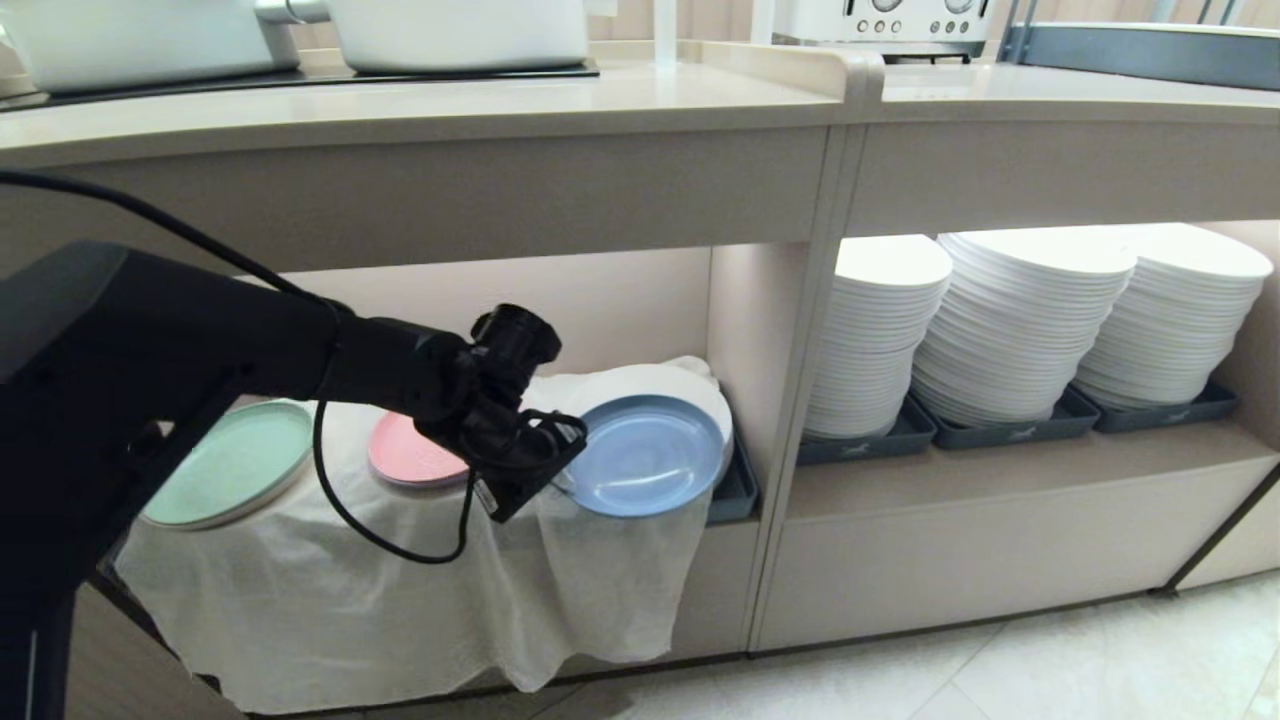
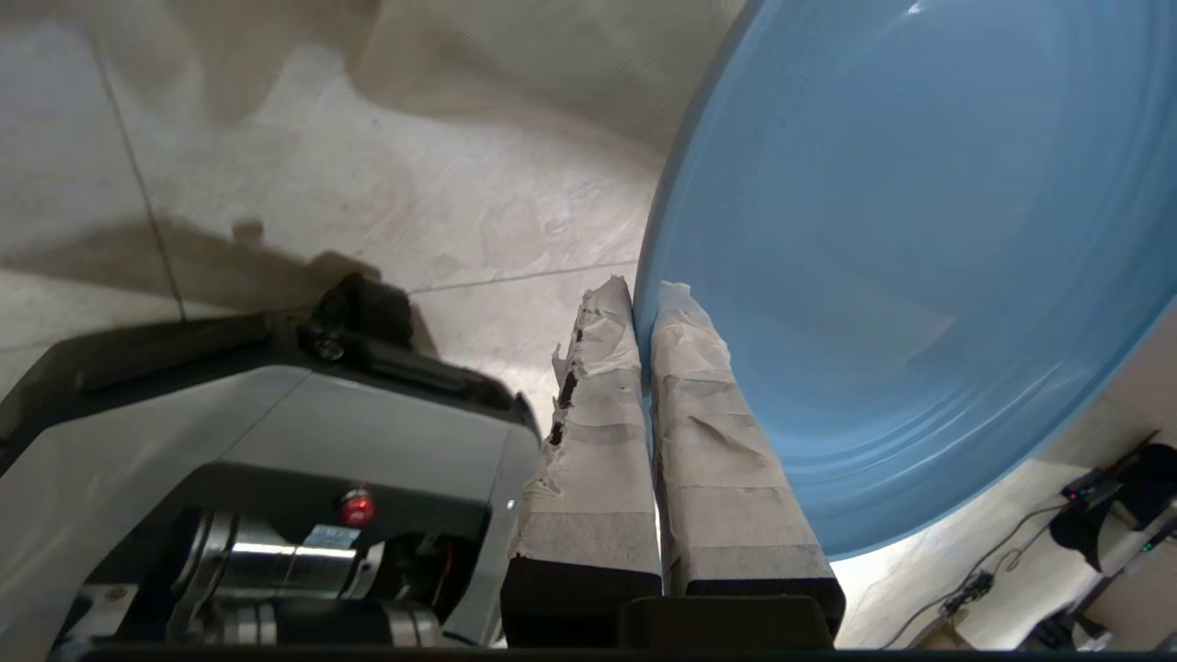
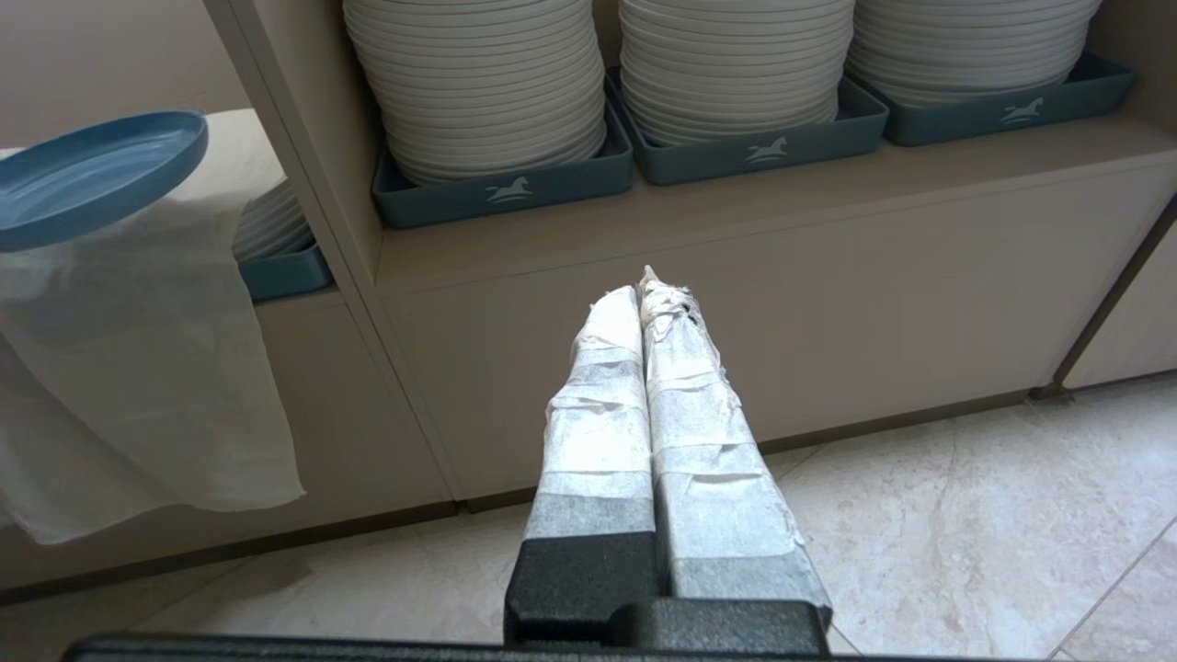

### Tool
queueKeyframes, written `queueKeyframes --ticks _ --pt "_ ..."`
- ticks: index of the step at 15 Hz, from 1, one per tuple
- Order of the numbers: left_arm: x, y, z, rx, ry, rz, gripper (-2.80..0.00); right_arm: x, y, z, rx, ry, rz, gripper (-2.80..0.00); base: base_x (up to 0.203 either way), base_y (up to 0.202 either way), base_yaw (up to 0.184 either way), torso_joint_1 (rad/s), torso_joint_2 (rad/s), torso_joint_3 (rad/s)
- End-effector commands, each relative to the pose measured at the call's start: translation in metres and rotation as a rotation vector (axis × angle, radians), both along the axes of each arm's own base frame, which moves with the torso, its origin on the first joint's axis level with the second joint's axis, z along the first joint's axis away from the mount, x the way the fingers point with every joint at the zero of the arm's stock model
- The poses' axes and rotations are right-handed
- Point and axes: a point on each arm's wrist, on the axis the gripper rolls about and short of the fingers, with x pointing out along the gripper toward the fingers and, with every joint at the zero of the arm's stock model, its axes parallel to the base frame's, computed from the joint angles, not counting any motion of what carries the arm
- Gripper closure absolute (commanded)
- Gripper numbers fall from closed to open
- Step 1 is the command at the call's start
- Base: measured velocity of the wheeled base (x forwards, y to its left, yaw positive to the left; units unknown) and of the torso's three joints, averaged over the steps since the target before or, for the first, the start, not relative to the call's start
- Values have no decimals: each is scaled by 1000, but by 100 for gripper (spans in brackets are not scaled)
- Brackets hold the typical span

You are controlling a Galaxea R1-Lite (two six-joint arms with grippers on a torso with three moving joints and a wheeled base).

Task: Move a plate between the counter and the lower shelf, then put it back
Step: Put the plate in the cupboard

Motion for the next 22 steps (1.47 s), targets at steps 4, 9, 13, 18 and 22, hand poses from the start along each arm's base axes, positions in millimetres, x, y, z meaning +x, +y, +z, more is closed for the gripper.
queueKeyframes --ticks 4,9,13,18,22 --pt "21 -9 -3 -17 -28 29 0 0 0 0 0 -1 0 0 0 0 0 0 0 0" --pt "32 -16 -12 -19 -28 67 0 0 0 0 0 -1 0 0 0 0 0 0 0 0" --pt "42 -19 -23 7 -34 92 0 0 0 0 0 -1 0 0 0 0 0 0 0 0" --pt "57 -27 -23 3 -79 114 0 0 0 0 0 -1 0 0 0 0 0 0 0 0" --pt "65 -31 -27 0 -95 111 0 0 0 0 0 -1 0 0 0 0 0 0 0 0"
